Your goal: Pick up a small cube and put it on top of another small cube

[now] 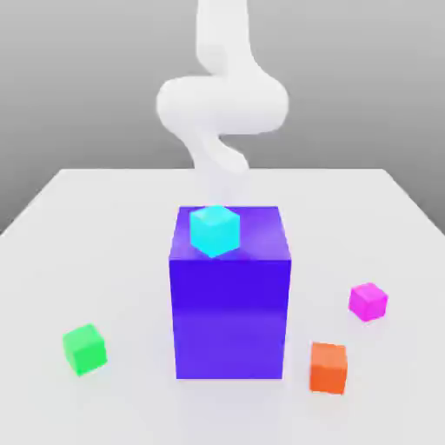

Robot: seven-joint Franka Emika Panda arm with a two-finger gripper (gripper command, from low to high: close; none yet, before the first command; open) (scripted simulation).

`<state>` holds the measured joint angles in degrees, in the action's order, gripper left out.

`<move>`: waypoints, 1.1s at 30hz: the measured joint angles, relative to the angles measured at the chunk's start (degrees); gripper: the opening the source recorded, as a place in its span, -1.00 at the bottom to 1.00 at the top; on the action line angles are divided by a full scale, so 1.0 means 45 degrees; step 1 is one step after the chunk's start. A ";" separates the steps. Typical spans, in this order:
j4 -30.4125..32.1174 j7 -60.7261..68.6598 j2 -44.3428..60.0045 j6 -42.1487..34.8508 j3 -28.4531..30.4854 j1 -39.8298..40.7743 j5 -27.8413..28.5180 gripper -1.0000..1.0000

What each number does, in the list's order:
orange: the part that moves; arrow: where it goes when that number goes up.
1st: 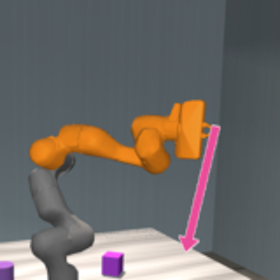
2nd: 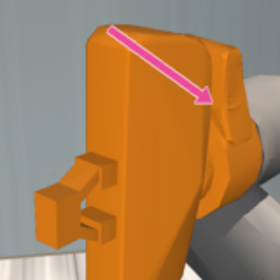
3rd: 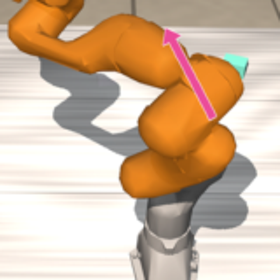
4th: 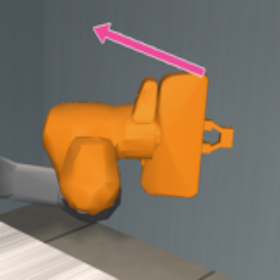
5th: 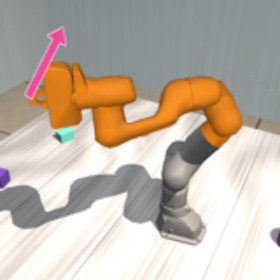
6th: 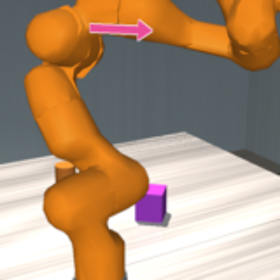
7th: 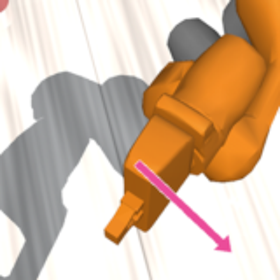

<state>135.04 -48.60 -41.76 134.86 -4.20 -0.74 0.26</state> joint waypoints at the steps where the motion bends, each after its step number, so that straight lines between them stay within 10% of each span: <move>1: 0.0335 -0.0294 0.0444 0.0328 -0.0434 -0.0084 0.0030 0.00; 20: 0.6423 -0.5287 0.8702 0.6366 -0.6742 -0.3318 0.0005 0.00; 33: 0.6103 -0.8774 1.1428 0.8303 -0.3814 -0.5537 0.4195 0.00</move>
<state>162.51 -88.08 9.66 172.22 -21.37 -25.65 19.14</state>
